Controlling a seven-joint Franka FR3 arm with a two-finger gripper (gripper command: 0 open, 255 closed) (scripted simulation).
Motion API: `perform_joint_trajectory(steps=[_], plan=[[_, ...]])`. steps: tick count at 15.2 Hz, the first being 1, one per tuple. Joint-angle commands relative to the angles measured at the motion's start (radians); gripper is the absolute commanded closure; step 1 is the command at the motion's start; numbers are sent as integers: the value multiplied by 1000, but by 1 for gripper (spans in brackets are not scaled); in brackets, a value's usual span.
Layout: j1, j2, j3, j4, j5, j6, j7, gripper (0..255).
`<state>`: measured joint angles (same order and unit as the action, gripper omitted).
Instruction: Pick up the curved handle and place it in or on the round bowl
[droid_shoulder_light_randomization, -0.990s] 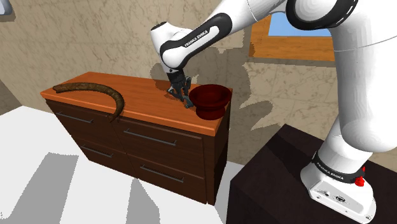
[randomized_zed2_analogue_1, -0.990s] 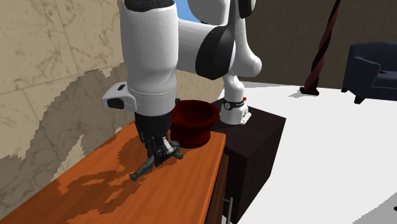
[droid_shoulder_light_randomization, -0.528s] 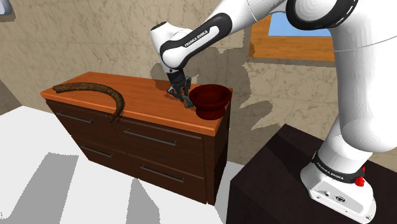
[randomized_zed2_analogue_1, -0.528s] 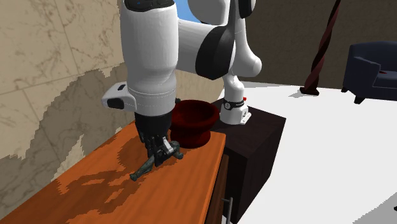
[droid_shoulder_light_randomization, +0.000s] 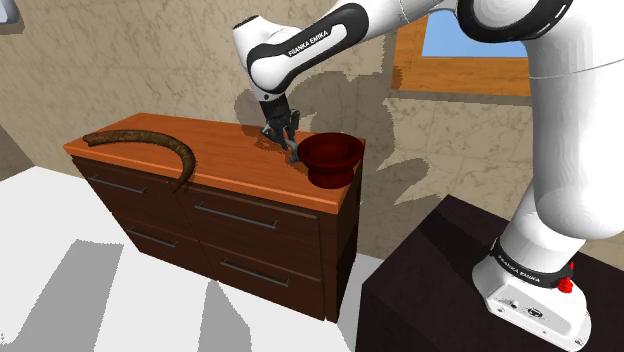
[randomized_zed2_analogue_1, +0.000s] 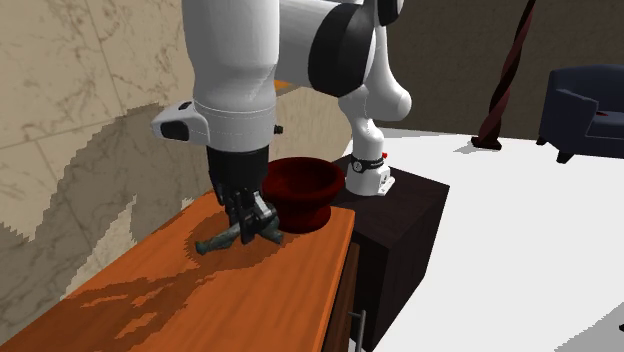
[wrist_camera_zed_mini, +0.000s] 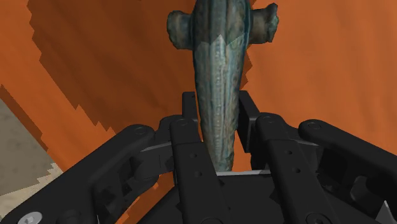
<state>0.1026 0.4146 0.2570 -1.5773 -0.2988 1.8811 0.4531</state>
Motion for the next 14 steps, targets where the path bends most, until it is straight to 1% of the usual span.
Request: perform_joint_trajectory(steps=[1, 14], plan=[[0, -4, 1, 20, 3, -24, -7, 255], [8, -29, 7, 159, 18, -182, -40, 255]])
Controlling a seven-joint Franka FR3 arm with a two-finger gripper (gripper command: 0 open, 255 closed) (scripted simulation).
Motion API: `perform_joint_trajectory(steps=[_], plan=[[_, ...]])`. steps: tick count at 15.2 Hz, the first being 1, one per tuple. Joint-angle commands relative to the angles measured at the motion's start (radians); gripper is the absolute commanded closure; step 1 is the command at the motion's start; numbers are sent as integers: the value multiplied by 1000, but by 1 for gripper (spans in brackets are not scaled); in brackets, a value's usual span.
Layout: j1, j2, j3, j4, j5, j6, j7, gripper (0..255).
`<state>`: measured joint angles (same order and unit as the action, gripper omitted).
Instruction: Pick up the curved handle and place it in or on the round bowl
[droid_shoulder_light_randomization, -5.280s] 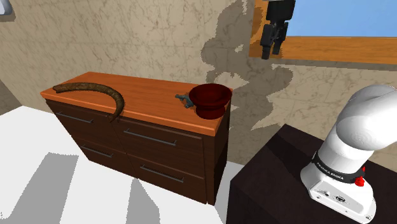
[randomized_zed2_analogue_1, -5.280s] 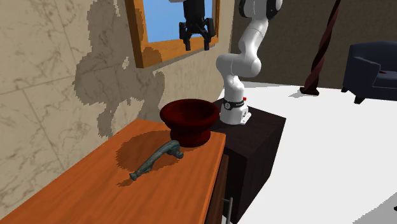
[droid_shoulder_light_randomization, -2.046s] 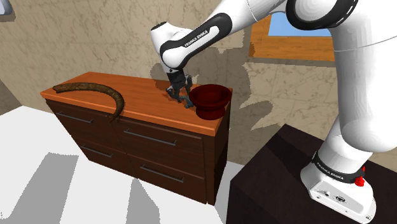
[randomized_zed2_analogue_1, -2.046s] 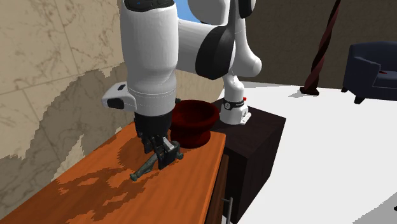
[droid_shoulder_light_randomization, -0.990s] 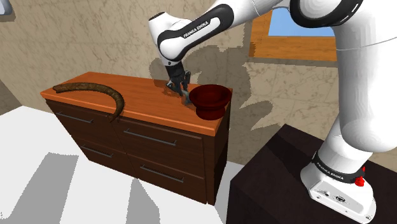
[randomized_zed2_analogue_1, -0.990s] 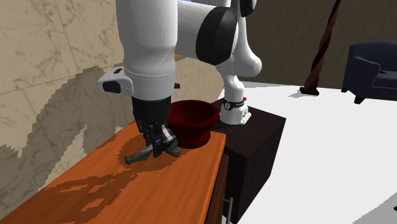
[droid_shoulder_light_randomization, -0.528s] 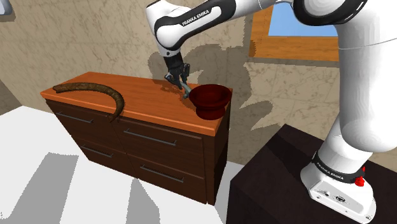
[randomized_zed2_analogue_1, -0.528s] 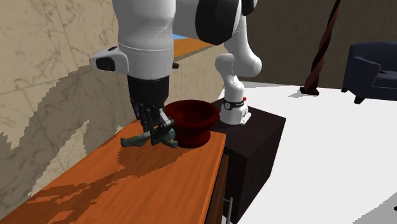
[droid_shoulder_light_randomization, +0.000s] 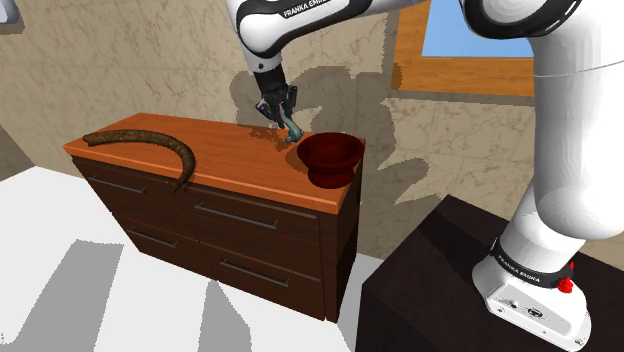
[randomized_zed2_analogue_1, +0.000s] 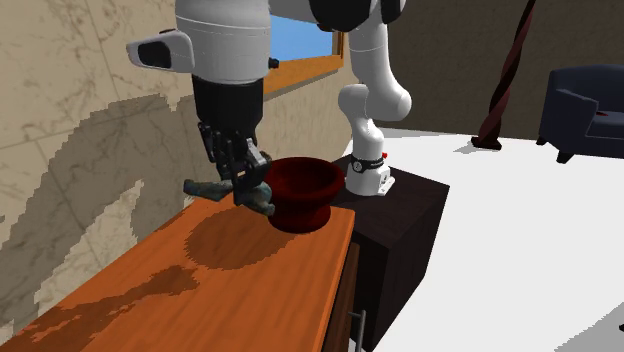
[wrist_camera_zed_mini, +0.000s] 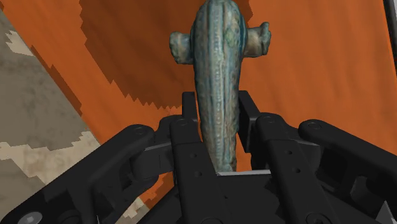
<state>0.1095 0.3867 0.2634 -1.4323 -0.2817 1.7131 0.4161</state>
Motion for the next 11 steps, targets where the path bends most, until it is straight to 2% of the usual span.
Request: perform_joint_trajectory(steps=[1, 11], plan=[[2, -1, 0, 27, 1, -27, -6, 255], [15, 11, 2, 167, 1, -154, -28, 255]])
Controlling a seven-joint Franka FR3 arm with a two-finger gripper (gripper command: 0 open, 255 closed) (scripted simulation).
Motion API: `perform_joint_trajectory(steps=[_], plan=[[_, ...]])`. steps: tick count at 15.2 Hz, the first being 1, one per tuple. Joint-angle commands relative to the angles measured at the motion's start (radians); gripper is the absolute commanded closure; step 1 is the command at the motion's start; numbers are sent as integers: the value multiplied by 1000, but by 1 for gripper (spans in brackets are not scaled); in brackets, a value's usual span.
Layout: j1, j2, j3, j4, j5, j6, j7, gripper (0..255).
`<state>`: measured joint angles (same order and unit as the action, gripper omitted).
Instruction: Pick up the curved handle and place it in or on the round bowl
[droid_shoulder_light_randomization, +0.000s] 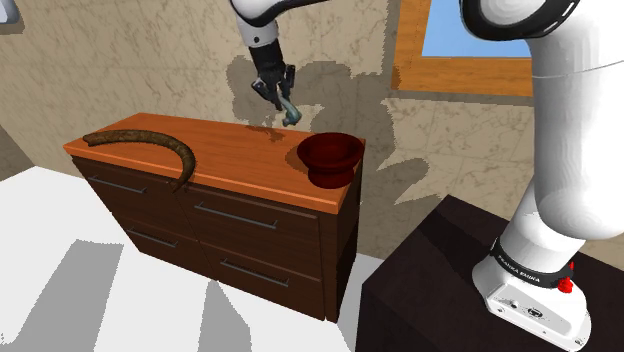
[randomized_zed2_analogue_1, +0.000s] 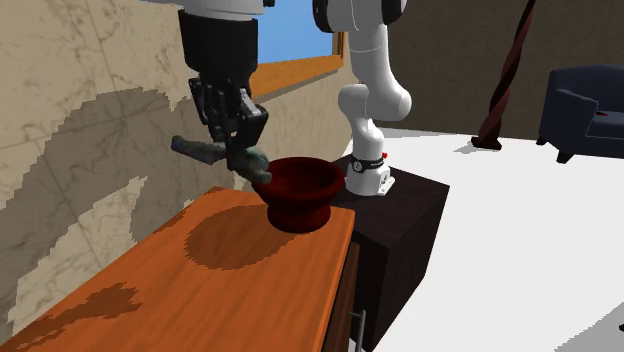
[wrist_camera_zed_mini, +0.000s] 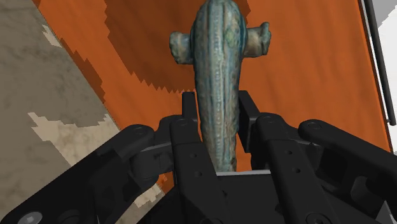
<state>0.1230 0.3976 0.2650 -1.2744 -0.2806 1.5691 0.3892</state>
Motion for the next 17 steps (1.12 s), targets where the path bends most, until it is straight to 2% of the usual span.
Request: perform_joint_trajectory(steps=[1, 6, 12, 17], plan=[[-11, -54, 3, -69, 12, 15, 1, 255], [-50, -293, 9, -385, 70, 103, -7, 255], [-61, -550, -2, -673, 135, 150, -37, 255], [-60, -546, -2, -736, 132, 215, -26, 255]])
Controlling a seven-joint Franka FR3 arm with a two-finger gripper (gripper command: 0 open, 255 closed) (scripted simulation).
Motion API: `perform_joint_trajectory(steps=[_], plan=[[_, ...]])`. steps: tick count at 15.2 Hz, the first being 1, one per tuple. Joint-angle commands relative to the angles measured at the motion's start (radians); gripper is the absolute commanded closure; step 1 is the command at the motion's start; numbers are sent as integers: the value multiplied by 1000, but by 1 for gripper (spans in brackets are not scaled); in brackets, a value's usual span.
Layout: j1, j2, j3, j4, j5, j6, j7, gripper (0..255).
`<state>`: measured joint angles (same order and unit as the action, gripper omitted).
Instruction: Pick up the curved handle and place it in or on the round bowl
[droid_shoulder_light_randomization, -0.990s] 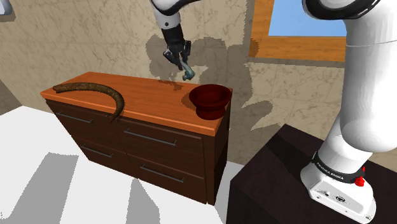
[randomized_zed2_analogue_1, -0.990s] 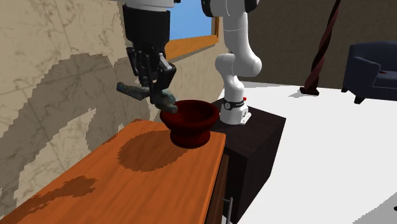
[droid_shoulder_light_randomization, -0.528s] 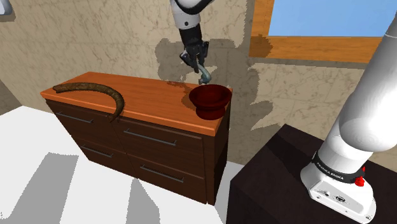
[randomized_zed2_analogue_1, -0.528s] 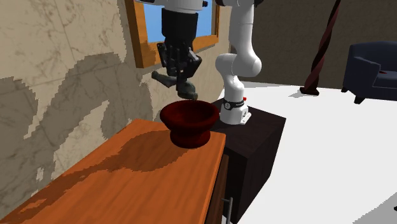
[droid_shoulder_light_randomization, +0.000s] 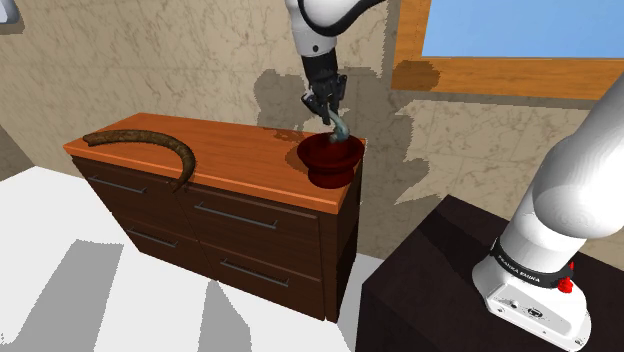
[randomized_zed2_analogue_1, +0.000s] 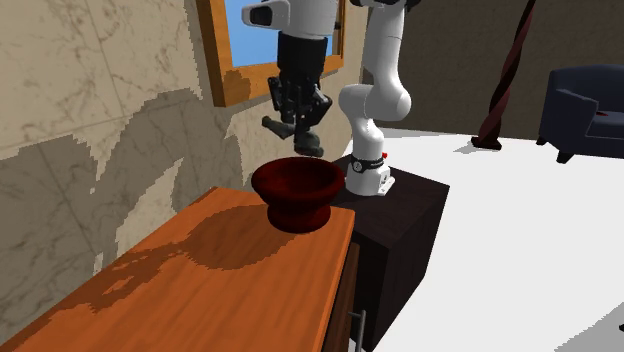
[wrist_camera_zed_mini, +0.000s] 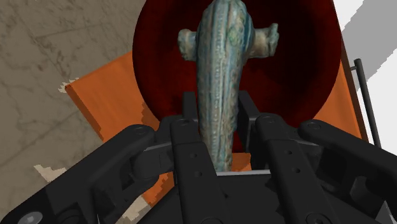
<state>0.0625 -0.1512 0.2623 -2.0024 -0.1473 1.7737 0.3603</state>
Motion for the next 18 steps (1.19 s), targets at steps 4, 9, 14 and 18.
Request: perform_joint_trajectory(steps=[4, 9, 14, 18], plan=[[0, 11, 1, -53, -5, 63, 13, 255], [0, 26, 3, -109, -12, 133, 27, 255], [0, 26, 3, -109, -12, 133, 27, 255], [0, 26, 3, -109, -12, 133, 27, 0]])
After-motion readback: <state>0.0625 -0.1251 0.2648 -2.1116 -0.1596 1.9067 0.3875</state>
